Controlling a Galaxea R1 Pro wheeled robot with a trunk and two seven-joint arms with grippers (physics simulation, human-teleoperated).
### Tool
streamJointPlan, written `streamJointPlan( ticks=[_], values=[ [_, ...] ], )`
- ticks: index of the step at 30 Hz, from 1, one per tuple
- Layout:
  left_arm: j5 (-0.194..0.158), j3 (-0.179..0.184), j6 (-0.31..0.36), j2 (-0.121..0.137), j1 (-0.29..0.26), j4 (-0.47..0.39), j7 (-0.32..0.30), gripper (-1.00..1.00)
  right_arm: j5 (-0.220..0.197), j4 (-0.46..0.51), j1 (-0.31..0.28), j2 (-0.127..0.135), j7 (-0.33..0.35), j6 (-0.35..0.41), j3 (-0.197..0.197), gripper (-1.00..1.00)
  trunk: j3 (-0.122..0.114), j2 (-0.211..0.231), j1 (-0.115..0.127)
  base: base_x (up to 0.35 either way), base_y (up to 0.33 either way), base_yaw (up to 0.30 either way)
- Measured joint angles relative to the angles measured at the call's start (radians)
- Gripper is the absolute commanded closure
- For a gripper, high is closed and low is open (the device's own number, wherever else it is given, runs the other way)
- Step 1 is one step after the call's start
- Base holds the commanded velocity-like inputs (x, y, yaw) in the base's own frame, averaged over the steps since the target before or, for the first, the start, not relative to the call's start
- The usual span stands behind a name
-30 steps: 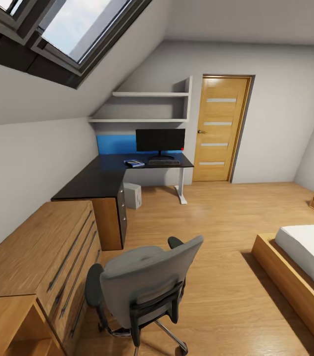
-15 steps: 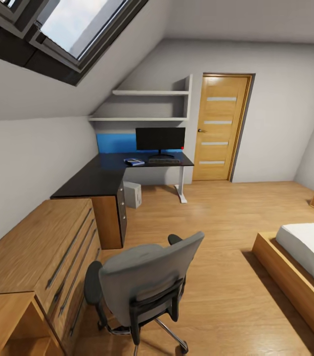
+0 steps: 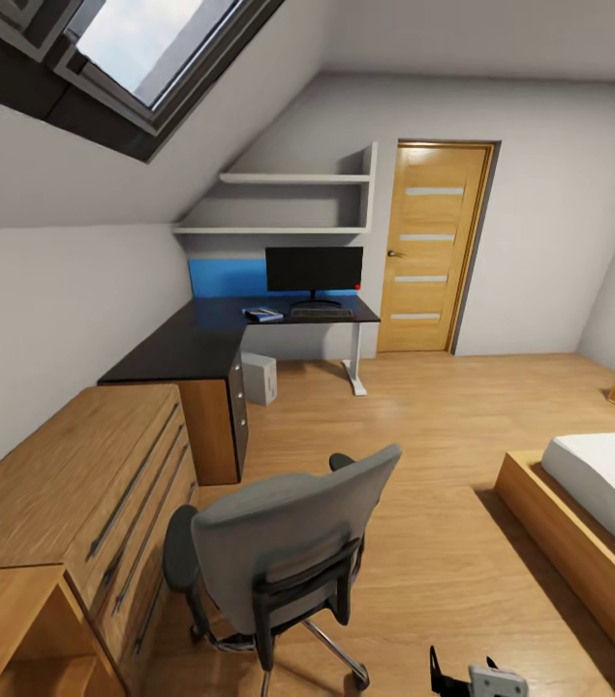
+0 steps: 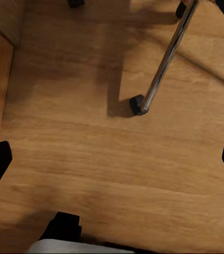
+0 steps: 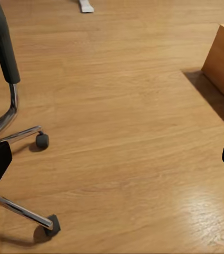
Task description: In the bedroom, organize the workspace by keeping the computer under the desk, ensuring the monitor is on the desk, placing the keyboard on the desk next to the monitor, placing the mouse on the desk next to the keyboard, moving the folder from the swivel chair onto the desk next to the mouse, stacking the notebook on top of the folder with the pen on top of the notebook, and positioning the swivel chair next to the desk.
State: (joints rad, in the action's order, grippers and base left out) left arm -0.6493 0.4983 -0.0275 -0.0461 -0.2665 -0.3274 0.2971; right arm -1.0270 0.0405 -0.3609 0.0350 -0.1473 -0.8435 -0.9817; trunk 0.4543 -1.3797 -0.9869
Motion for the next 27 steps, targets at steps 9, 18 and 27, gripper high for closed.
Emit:
streamJointPlan(
  ticks=[9, 18, 27],
  values=[
    [-0.001, -0.005, -0.008, 0.003, -0.003, 0.038, -0.001, -1.00, -0.005, -0.008, -0.004, -0.002, 0.003, 0.007, -0.006, -1.00, 0.028, -0.063, -0.035, 0.000, 0.000, 0.000],
    [0.003, -0.005, -0.010, 0.001, -0.003, 0.039, -0.001, -1.00, -0.003, -0.008, -0.004, -0.009, 0.006, 0.063, -0.007, -1.00, 0.056, -0.126, -0.069, 0.000, 0.000, 0.000],
    [0.002, -0.004, -0.009, 0.000, -0.003, 0.039, 0.000, -1.00, -0.001, -0.008, -0.004, -0.009, 0.007, 0.064, -0.007, -1.00, 0.085, -0.189, -0.104, 0.000, 0.000, 0.000]
  ],
)
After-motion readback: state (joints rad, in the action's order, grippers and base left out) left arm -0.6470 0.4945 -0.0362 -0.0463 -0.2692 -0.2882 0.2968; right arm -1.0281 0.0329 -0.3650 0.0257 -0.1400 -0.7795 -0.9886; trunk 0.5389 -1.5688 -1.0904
